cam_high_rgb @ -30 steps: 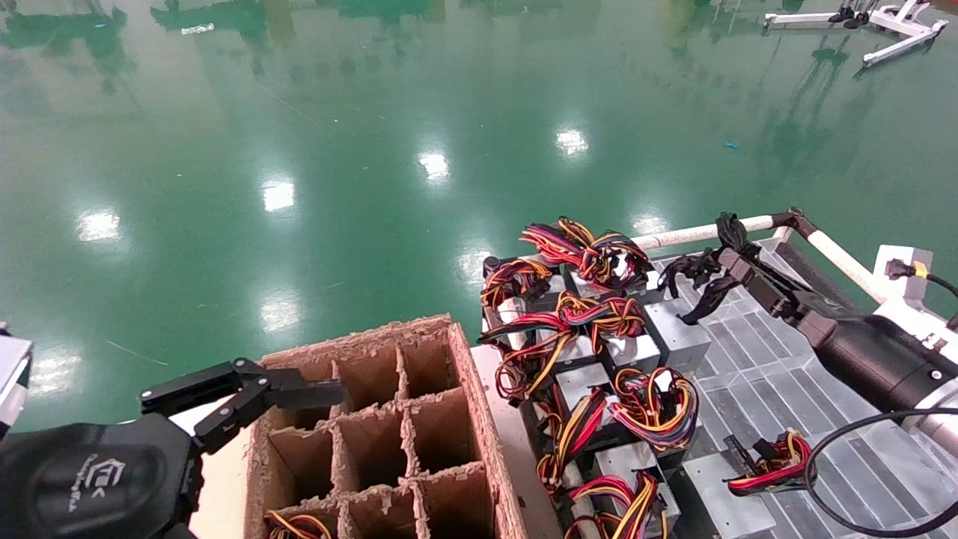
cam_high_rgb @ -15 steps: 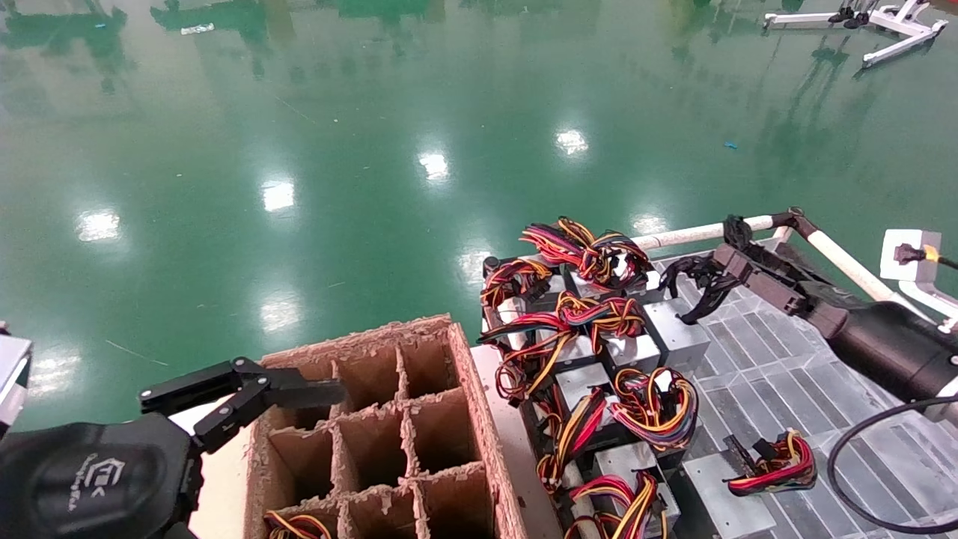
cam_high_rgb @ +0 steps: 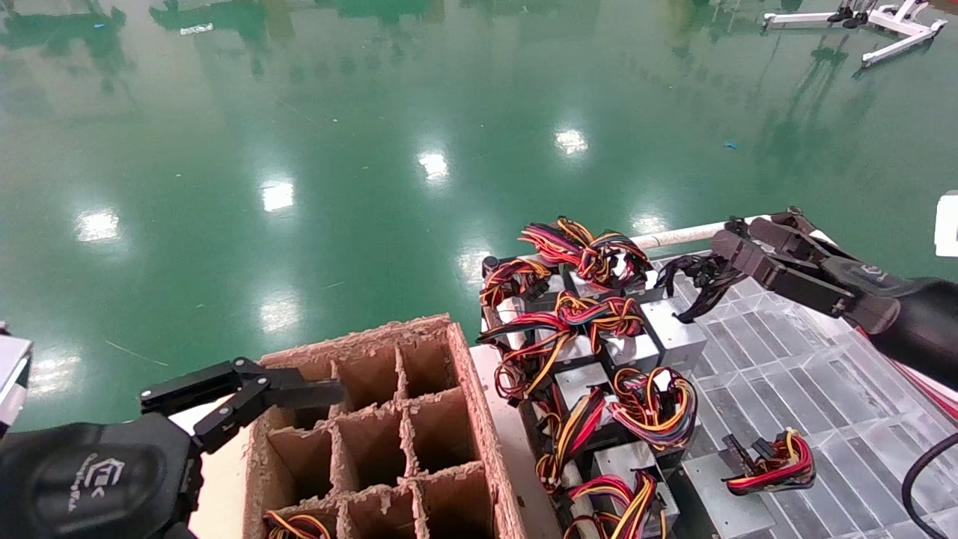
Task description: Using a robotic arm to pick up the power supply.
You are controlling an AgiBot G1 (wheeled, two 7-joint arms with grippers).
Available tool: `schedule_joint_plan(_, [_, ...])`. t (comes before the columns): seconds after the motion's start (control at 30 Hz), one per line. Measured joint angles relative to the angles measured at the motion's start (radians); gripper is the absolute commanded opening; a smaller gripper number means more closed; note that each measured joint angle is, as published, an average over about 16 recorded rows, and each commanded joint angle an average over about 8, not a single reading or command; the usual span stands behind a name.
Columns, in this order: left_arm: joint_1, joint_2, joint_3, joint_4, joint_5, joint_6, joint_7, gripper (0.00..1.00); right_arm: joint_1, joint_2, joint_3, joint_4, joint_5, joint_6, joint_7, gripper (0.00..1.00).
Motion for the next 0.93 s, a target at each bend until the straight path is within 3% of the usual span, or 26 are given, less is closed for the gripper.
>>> schedule_joint_plan(0.93, [-0.001, 0.000, 0.001, 0.001, -0.001, 0.000, 0.001, 1.00, -0.132, 0.047, 0.282, 0.386, -0.242, -0.033, 0.099, 1.00])
